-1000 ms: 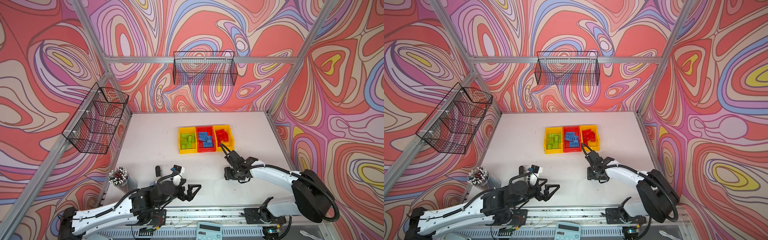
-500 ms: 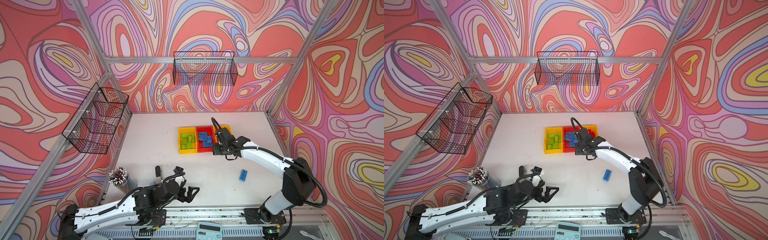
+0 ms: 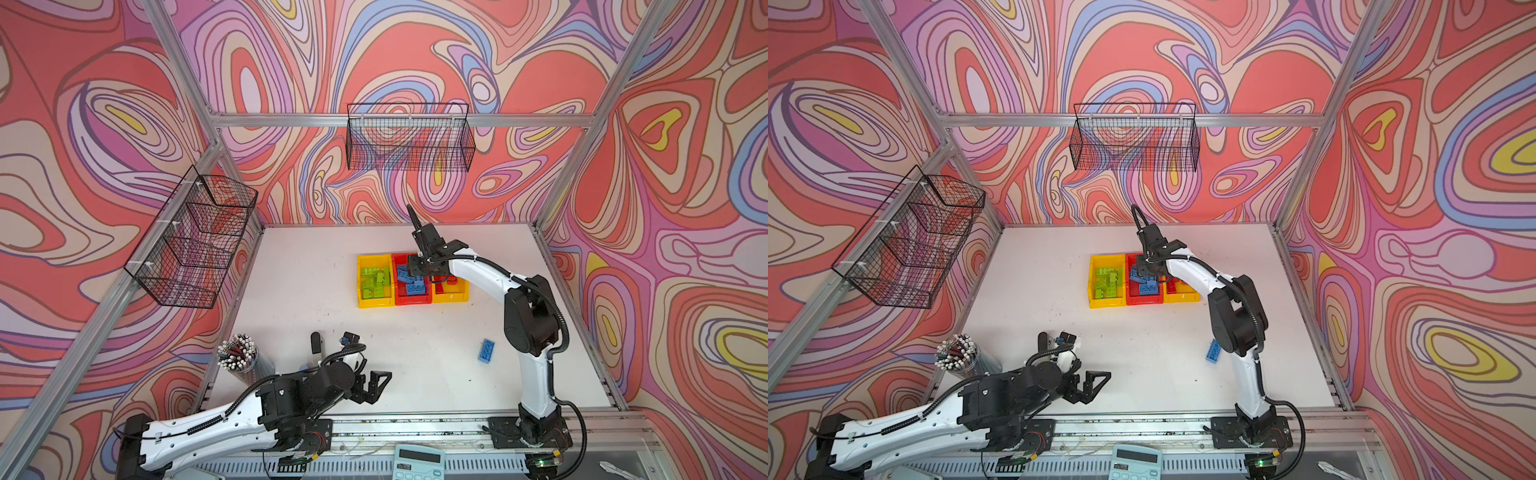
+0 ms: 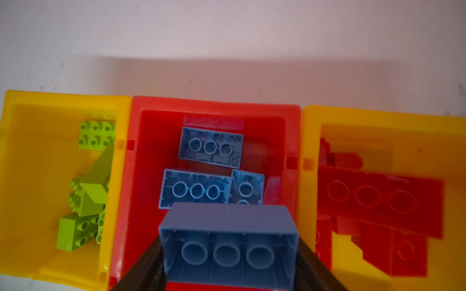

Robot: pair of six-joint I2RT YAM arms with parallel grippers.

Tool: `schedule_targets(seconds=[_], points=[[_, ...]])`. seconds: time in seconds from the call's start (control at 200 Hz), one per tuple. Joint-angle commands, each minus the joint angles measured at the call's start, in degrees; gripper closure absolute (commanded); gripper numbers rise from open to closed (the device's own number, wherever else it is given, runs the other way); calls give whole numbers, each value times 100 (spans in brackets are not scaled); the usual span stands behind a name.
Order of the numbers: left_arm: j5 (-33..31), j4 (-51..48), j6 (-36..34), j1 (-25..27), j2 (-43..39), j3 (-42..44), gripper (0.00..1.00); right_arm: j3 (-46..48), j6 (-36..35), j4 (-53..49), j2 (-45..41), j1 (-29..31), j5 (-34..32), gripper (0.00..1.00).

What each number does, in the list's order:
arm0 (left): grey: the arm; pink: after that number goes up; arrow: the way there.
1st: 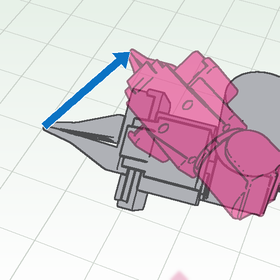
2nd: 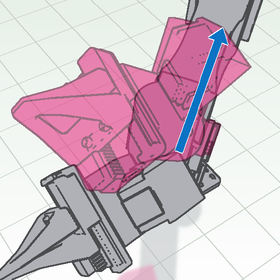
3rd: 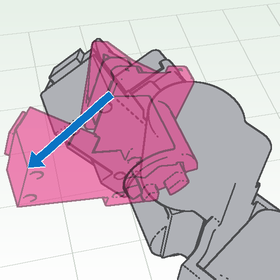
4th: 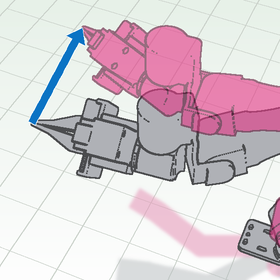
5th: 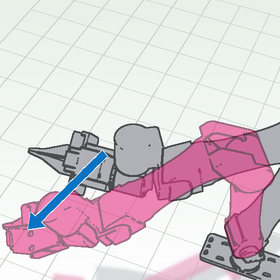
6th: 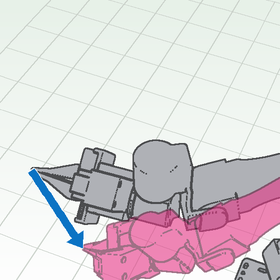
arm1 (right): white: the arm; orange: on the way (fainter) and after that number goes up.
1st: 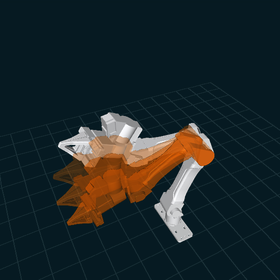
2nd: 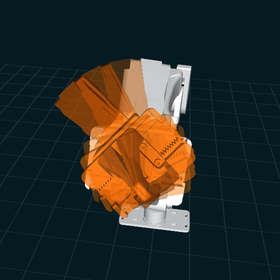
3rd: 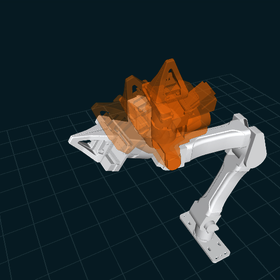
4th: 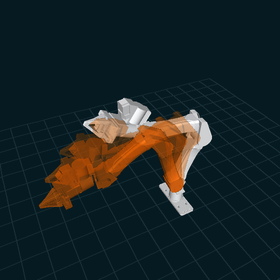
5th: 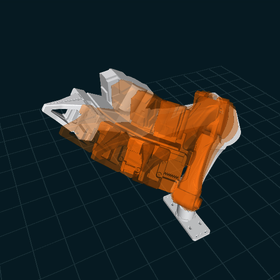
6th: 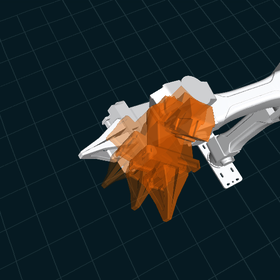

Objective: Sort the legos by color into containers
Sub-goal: 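Move the right gripper to the last light-blue brick on the table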

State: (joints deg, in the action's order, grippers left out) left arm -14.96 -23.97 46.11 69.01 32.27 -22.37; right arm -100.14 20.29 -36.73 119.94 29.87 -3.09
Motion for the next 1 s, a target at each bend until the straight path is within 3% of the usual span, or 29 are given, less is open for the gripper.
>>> schedule_targets(seconds=[0.0,0.105,0.341,0.596,0.786,0.997], points=[[-244,-283,-22,-20,4,-257,0,-229,-149,14,38,37,359,22],[-212,-181,-59,-51,142,-311,0,-239,-181,17,-96,37,371,12],[4,219,-167,-61,656,-478,0,648,-116,23,-1063,37,115,10],[554,1122,-414,-57,1408,-664,0,2933,518,-115,-2907,-76,-744,11],[1079,1722,-541,-55,2296,-1047,0,4830,1011,-173,-4255,-308,-1002,12],[1521,2284,-627,-55,2997,-1311,0,6055,1749,-338,-5555,-317,-987,16]])
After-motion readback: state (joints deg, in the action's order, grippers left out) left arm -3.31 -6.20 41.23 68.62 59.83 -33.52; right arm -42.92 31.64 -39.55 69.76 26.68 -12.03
